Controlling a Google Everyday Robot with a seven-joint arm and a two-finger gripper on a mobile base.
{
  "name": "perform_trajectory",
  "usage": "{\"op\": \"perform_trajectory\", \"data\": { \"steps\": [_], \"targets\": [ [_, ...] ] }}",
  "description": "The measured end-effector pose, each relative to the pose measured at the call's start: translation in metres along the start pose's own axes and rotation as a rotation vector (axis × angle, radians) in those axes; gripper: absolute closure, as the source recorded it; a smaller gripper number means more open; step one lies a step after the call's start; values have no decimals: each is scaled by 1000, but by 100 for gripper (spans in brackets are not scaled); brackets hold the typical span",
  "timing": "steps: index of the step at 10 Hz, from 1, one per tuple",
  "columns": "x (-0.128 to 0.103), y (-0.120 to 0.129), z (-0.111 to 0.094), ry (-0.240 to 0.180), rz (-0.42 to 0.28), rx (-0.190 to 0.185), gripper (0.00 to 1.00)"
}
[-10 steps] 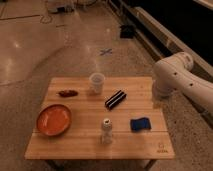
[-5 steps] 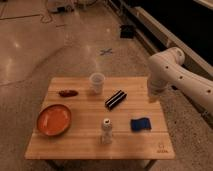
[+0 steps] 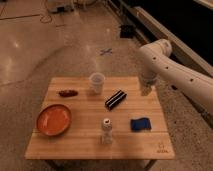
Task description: Move the arm in a circular motion
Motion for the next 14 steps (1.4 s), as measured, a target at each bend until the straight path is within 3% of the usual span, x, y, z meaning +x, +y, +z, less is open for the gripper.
{"op": "perform_trajectory", "data": {
  "steps": [2, 6, 9, 12, 14],
  "targets": [
    [-1, -1, 7, 5, -10, 0, 59],
    [-5, -44, 15, 12, -44, 11, 59],
    [-20, -54, 15, 22, -88, 19, 59],
    [-55, -69, 13, 20, -99, 22, 59],
    [-52, -72, 16, 28, -102, 27, 59]
  ]
}}
